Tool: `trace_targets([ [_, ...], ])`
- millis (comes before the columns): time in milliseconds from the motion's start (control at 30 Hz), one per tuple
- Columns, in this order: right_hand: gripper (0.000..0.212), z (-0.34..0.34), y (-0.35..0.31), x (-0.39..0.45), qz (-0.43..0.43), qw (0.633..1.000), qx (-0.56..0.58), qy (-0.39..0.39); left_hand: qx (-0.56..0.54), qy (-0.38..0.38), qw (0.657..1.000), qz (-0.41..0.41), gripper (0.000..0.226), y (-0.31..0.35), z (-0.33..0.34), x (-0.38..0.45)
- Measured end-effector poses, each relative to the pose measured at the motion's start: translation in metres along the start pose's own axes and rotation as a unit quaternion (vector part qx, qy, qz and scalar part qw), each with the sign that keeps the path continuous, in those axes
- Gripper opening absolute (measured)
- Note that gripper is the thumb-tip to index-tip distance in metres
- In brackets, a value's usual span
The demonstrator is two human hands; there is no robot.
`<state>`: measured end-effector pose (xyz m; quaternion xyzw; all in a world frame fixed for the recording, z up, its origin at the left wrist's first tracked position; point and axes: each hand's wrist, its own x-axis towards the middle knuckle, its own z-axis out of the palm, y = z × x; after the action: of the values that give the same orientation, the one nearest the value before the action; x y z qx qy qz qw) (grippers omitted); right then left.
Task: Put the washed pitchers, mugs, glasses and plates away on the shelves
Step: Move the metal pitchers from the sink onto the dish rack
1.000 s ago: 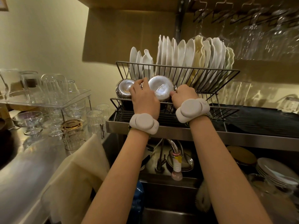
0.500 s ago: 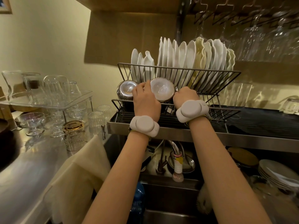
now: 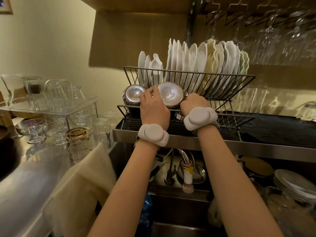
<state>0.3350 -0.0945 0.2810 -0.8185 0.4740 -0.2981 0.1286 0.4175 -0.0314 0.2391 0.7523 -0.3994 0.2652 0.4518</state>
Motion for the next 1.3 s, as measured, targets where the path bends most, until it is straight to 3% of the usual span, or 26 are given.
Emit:
trace_targets([
  [267, 0.033, -0.004, 0.005, 0.005, -0.003, 0.999, -0.03, -0.02, -0.011, 0.006, 1.0, -0.001, 0.045, 0.0, -0.004, -0.001],
  [400, 0.018, -0.007, 0.003, 0.009, -0.019, 0.997, -0.05, -0.06, -0.009, 0.008, 1.0, -0.003, 0.044, 0.0, -0.006, -0.001],
  [667, 0.025, -0.002, 0.011, 0.013, -0.04, 0.998, -0.028, 0.028, 0.006, 0.021, 1.0, 0.021, 0.039, 0.003, -0.005, -0.003],
  [1000, 0.02, -0.015, 0.014, 0.011, -0.03, 0.998, 0.014, -0.051, 0.026, 0.025, 0.999, 0.0, 0.047, 0.001, 0.004, -0.004],
  [1167, 0.018, -0.017, 0.011, 0.007, -0.013, 0.999, 0.021, -0.043, 0.01, 0.031, 0.999, 0.006, 0.045, 0.001, 0.003, -0.005],
  [1300, 0.021, -0.014, 0.012, 0.004, -0.023, 0.996, 0.084, 0.006, -0.022, 0.044, 0.999, 0.004, 0.043, 0.002, 0.003, -0.008],
])
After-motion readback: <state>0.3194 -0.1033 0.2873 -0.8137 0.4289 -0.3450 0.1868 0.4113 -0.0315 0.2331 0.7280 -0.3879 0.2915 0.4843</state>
